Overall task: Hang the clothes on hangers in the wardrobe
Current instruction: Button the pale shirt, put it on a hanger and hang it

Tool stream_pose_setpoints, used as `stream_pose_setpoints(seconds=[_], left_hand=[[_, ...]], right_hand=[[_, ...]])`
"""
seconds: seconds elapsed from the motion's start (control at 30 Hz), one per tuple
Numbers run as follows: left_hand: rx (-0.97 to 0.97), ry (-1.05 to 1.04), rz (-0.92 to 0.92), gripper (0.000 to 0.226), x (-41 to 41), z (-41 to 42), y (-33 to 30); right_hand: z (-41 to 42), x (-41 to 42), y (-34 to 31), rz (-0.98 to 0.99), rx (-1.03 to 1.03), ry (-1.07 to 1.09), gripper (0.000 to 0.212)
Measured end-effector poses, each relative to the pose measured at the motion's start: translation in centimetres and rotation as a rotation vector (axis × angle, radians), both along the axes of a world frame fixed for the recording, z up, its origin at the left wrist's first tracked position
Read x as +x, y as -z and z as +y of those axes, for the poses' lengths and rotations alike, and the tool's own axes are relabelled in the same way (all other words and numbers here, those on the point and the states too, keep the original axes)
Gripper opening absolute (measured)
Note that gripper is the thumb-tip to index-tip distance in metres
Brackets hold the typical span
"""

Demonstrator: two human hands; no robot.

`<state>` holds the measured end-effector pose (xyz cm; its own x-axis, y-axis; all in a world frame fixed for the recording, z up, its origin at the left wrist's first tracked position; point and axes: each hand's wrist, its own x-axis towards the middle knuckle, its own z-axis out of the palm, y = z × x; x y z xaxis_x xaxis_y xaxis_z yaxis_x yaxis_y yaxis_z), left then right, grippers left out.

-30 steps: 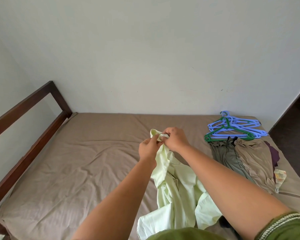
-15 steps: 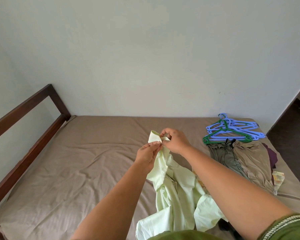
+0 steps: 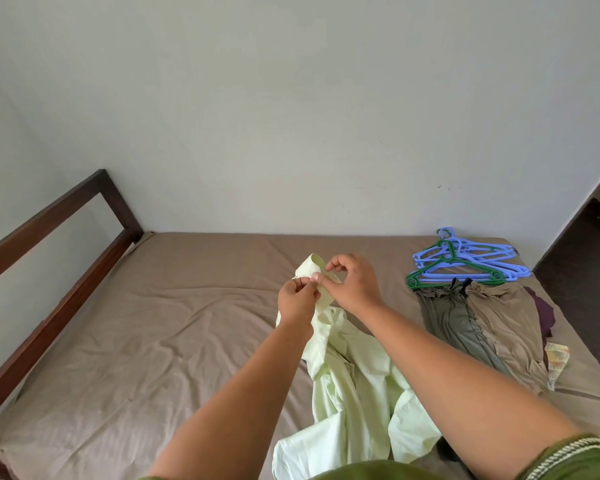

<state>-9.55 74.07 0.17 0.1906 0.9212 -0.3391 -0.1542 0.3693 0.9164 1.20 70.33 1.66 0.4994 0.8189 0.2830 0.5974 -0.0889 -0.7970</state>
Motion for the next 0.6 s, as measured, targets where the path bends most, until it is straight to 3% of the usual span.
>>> stream_pose_setpoints(seconds=[0.23,0.4,0.6], left_hand=[[0.074,-0.038,0.056,0.011,0.0,-0.9,0.2],[0.125,-0.092,0.102,0.007,0.0,-1.8,0.8],[0.122,-0.032,0.069,0.007,-0.4,-1.8,0.6]], right_hand=[[0.5,-0.3,0.2,0.182,-0.135,-0.005,0.02],[0.9,-1.0,0.0,0.453,-0.239,-0.024,0.019],[1.5,-0.4,0.4,0.348,-0.341,-0.036,0.019]])
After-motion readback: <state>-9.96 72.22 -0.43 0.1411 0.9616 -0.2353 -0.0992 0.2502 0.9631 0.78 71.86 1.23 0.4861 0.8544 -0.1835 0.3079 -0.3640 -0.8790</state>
